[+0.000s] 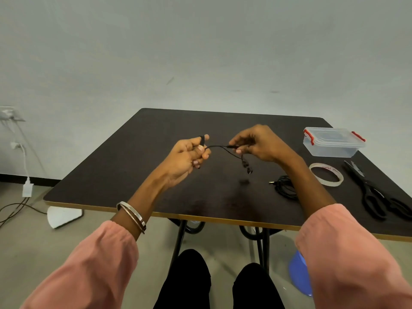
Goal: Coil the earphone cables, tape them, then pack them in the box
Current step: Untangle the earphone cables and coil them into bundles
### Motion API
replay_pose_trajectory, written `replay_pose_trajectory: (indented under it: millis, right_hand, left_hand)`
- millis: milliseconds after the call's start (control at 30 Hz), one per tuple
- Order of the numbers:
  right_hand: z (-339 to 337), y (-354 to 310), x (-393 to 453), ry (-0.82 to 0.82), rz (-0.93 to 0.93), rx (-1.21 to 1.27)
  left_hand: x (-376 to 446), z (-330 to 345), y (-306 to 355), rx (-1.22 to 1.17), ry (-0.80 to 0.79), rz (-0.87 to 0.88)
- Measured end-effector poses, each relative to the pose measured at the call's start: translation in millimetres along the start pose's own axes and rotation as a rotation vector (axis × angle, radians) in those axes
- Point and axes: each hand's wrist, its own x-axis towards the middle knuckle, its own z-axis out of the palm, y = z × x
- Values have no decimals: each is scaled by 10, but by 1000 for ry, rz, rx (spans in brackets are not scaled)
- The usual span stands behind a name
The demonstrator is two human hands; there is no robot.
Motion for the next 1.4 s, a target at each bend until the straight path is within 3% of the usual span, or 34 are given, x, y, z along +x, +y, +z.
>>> replay_pose_trajectory:
  millis: [233,400,600,700,833,933,1167,1300,1400]
  right_hand:
    - [191,358,0,70,180,-265]
    - [182,169,42,157,90,-141]
    - [181,440,95,317,263,-582]
    - [264,547,62,279,324,-429]
    - [257,443,28,-46,285,-220]
    - [153,167,-34,-253,125,-29]
    - [465,-458,48,-22,-9,630]
    - [333,-372,65,129,73,746]
    - [151,-347,64,87,93,735]
  left_hand:
    - [72,-102,108,24,108,-10]
    - [114,-8,159,57,107,-4]
    - [157,-99,232,-42,133,31]
    - [154,-112,266,-49,136,35]
    - [160,-46,273,-32,124,18]
    - [159,12,272,-8,104,7]
    - [189,53,305,55,83,35]
    - [148,-58,327,171,122,65]
    - [140,-121,307,216,127,48]
